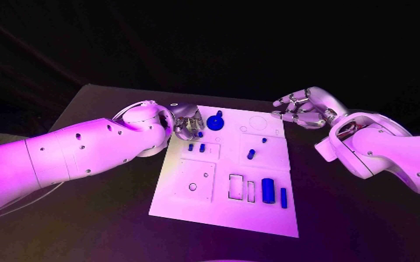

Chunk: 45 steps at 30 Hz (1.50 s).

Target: Assemble the parts on the task board

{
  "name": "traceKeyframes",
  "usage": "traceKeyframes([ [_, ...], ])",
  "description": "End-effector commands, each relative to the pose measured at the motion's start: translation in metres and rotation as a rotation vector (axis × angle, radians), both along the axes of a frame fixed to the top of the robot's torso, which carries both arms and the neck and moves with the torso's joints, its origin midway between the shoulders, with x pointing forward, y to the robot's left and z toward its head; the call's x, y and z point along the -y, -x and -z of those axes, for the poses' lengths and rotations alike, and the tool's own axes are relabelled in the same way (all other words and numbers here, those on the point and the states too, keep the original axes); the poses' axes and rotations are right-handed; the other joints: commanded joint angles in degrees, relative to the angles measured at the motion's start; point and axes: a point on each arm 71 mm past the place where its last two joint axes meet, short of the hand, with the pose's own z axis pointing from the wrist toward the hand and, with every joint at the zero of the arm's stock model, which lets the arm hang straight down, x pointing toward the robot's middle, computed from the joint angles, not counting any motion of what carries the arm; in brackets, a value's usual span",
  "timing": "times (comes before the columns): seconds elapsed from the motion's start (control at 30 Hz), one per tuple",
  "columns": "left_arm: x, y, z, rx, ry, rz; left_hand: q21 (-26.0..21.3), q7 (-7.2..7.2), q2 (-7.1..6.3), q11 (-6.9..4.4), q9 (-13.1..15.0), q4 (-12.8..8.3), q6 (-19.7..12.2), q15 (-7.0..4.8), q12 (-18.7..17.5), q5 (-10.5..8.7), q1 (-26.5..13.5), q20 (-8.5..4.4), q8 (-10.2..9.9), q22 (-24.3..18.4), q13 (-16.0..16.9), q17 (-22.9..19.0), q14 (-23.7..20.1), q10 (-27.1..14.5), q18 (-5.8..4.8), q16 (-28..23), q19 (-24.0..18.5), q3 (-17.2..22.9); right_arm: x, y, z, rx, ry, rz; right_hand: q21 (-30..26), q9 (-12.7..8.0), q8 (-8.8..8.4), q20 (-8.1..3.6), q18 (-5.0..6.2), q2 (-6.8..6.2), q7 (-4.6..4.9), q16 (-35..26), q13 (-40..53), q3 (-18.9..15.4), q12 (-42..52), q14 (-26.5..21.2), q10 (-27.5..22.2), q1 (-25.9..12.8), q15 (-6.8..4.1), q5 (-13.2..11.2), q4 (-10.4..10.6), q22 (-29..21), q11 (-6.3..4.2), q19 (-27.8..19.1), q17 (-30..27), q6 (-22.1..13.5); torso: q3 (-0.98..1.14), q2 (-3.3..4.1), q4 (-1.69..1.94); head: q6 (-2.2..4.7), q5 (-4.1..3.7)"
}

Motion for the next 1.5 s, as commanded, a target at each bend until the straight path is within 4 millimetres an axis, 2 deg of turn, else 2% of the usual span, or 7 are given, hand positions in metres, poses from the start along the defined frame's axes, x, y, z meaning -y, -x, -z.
traceKeyframes([
  [0.03,-0.004,-0.001,0.000,0.006,-0.001,-0.017,-0.1,0.05,-0.56,-0.01,-0.2,0.1,-0.4,0.03,-0.4,-0.21,0.0,-0.14,-0.3,7.2,0.1,-0.1,-0.2,0.1,-0.26,-0.1,0.4,0.3,-0.001,0.000,0.003,-0.015,0.046,-0.025,-1.8,0.1,0.51,-0.12,0.95,0.15,0.18,-1.7,-7.4,1.1,-9.0,0.9,-2.6,2.3,-0.23,-1.2,0.2,0.7,0.15,-0.8,-2.2,-0.2,-0.01,-0.04,-0.04,0.11,0.05],
  [0.33,-0.024,-0.002,-0.006,0.022,0.103,-0.073,-0.6,0.21,-0.48,0.13,-0.6,0.3,1.3,0.16,-0.9,-0.10,0.1,-0.04,0.6,6.6,0.2,-0.2,-0.3,0.0,-0.11,0.0,0.0,0.7,-0.007,0.002,0.012,-0.012,0.257,-0.102,-2.1,0.1,0.75,0.14,0.91,-1.36,0.18,-2.4,-24.0,9.7,-27.3,1.3,0.5,9.6,-0.01,-4.7,-2.1,0.9,0.86,-0.1,-2.8,3.8,0.05,-0.04,-0.05,0.56,-0.61],
  [0.5,-0.039,-0.002,-0.013,-0.015,0.326,-0.139,-2.0,0.41,-0.33,0.13,-0.5,0.6,4.4,0.20,-0.2,-0.15,-0.3,0.02,2.0,5.3,0.8,0.0,-0.4,1.3,0.30,0.2,-1.0,0.6,-0.012,0.006,0.017,0.038,0.410,-0.138,-0.8,-0.4,-0.10,0.14,0.54,-3.43,0.04,-1.5,-29.0,13.1,-32.0,1.7,4.0,8.9,-0.07,-4.8,-2.1,2.2,0.67,0.9,-1.5,5.2,0.11,0.00,-0.01,0.69,-2.83],
  [0.57,-0.045,-0.001,-0.015,-0.064,0.489,-0.181,-5.6,0.54,-0.25,0.41,-0.6,0.9,5.2,0.41,-0.1,-0.12,-0.7,0.15,2.3,1.7,0.9,-4.8,-2.0,1.1,1.33,-2.9,-3.7,0.5,-0.014,0.007,0.021,0.060,0.475,-0.149,-0.5,-0.5,-0.33,0.17,0.46,-4.15,0.01,-1.3,-30.1,13.7,-33.1,1.8,4.5,8.2,-0.05,-4.8,-2.0,2.5,0.67,1.1,-1.3,5.6,0.13,0.03,0.01,0.70,-3.56],
  [0.67,-0.051,0.001,-0.018,-0.139,0.750,-0.247,-18.4,1.61,-0.24,1.52,-1.0,1.1,5.3,1.54,-0.8,-0.05,-0.8,1.03,2.1,-10.1,0.6,-22.3,-10.3,-1.8,4.48,-15.8,-13.5,0.3,-0.018,0.010,0.026,0.085,0.556,-0.162,-0.3,-0.6,-0.61,0.23,0.41,-4.92,0.10,-1.3,-31.3,14.1,-34.6,1.8,4.6,7.3,0.10,-5.1,-1.7,2.7,0.87,1.2,-1.3,5.8,0.12,0.11,-0.05,0.77,-4.33],
  [0.77,-0.056,0.004,-0.020,-0.191,0.961,-0.304,-26.3,2.08,-0.06,2.12,-1.4,1.4,5.3,2.06,-0.4,-0.06,-1.2,1.67,1.9,-16.8,0.6,-26.3,-13.2,-3.2,6.11,-19.5,-18.9,-0.7,-0.023,0.013,0.030,0.104,0.616,-0.171,-0.4,-0.7,-0.98,0.39,0.42,-5.77,0.33,-1.4,-32.4,14.3,-36.0,1.7,4.4,6.4,0.35,-5.5,-1.4,2.8,1.11,1.2,-1.5,5.8,0.09,0.08,-0.06,0.72,-4.96],
  [1.5,-0.061,0.018,-0.026,-0.274,1.257,-0.368,-30.5,2.30,0.86,2.29,-1.9,1.2,5.6,2.19,1.0,-0.05,-0.8,1.91,2.0,-20.3,0.7,-27.7,-13.8,-3.7,6.72,-20.5,-20.4,-2.1,-0.050,0.013,0.038,0.192,0.672,-0.161,1.4,-1.1,-1.77,0.77,0.00,-6.16,0.64,-0.4,-35.2,16.8,-38.9,2.0,5.2,6.2,0.67,-4.9,-1.3,4.3,1.50,2.4,-0.2,5.9,-0.07,0.05,0.04,0.18,-6.16],
])
